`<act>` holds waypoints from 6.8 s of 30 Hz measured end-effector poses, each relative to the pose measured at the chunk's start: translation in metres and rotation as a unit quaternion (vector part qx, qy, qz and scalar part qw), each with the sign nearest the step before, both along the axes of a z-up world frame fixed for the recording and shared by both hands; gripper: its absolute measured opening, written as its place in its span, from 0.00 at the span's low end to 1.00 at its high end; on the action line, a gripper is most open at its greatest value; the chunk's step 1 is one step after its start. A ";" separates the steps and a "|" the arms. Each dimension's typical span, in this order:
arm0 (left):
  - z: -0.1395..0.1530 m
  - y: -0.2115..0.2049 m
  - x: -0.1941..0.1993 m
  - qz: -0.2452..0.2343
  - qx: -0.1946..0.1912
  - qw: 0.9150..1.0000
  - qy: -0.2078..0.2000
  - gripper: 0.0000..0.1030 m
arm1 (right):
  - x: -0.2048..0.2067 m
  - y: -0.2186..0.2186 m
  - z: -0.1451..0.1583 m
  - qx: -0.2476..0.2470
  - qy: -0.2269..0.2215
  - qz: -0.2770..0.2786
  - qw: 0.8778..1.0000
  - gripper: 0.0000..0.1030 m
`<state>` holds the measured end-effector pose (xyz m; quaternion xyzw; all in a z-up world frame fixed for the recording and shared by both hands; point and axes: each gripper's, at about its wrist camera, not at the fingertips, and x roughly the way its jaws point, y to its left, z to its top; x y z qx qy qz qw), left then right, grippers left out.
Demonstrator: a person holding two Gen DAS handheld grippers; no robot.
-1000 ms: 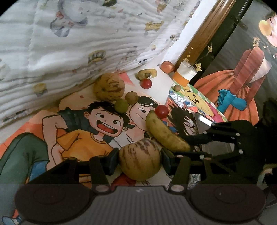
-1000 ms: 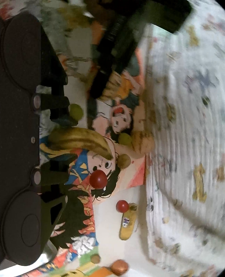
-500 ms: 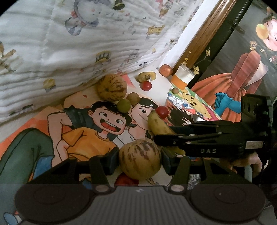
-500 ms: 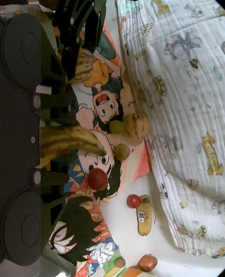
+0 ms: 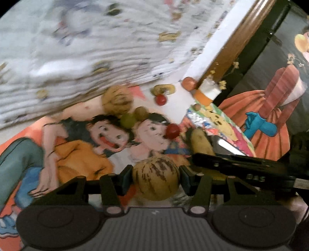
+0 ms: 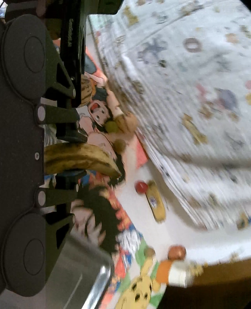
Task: Organize fruits
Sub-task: 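Carry melon and banana over the metal tray and open both tools to release them, then lift both open tools away from the tray, then grasp the red cherry tomato with the right tool while the left tool grasps a green grape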
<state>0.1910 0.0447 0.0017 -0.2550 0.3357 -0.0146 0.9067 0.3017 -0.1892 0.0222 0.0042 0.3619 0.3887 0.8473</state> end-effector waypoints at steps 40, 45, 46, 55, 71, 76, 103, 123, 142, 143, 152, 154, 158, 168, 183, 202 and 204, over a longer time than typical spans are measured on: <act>-0.023 -0.175 0.111 -0.182 0.070 0.980 -0.041 0.55 | 0.032 -0.151 -0.043 -0.018 0.008 -0.237 0.971 0.34; -0.022 -0.173 0.110 -0.180 0.067 0.980 -0.044 0.57 | 0.022 -0.152 -0.040 -0.020 -0.004 -0.240 0.971 0.40; -0.022 -0.173 0.109 -0.180 0.064 0.981 -0.044 0.59 | 0.020 -0.152 -0.039 -0.020 -0.008 -0.240 0.970 0.42; -0.007 -0.165 0.087 -0.159 0.052 0.984 -0.066 0.79 | -0.016 -0.155 -0.015 -0.019 -0.069 -0.247 0.966 0.65; 0.026 -0.123 0.012 -0.074 0.063 0.990 -0.100 1.00 | -0.110 -0.130 0.019 -0.019 -0.151 -0.236 0.960 0.99; 0.026 -0.110 -0.014 -0.055 0.082 0.991 -0.095 1.00 | -0.140 -0.121 0.020 -0.026 -0.150 -0.236 0.960 0.99; 0.011 -0.076 -0.137 -0.042 0.138 0.985 -0.092 1.00 | -0.254 -0.068 -0.009 -0.069 -0.115 -0.256 0.957 0.99; -0.001 -0.039 -0.157 -0.007 0.147 0.987 -0.060 1.00 | -0.264 -0.039 -0.029 -0.075 -0.056 -0.246 0.965 0.99; 0.005 -0.020 -0.129 -0.025 0.183 0.981 -0.064 1.00 | -0.203 -0.027 0.019 -0.066 -0.019 -0.172 0.983 0.99; 0.006 -0.021 -0.127 -0.030 0.186 0.980 -0.066 1.00 | -0.197 -0.025 0.025 -0.062 -0.012 -0.167 0.984 0.99; 0.017 -0.031 -0.093 -0.074 0.209 0.971 -0.089 1.00 | -0.120 0.007 0.084 -0.030 0.017 -0.143 0.989 0.99; 0.016 -0.032 -0.085 -0.079 0.208 0.971 -0.092 1.00 | -0.098 0.017 0.086 -0.035 0.019 -0.136 0.990 0.99; 0.011 -0.037 -0.067 -0.092 0.199 0.971 -0.092 1.00 | -0.058 0.039 0.075 -0.057 0.022 -0.121 0.991 0.99; -0.011 -0.036 -0.023 -0.079 0.140 0.984 -0.083 0.99 | 0.024 0.068 0.020 -0.053 0.009 -0.078 0.996 0.89; -0.029 -0.034 0.004 -0.090 0.090 0.990 -0.061 0.69 | 0.047 0.097 -0.029 -0.087 -0.023 -0.021 0.996 0.58; -0.023 -0.040 0.002 -0.073 0.124 0.987 -0.070 0.53 | 0.052 0.099 -0.044 -0.084 -0.041 -0.032 0.995 0.34; -0.022 -0.042 0.001 -0.074 0.133 0.986 -0.073 0.53 | 0.050 0.100 -0.044 -0.084 -0.042 -0.030 0.995 0.34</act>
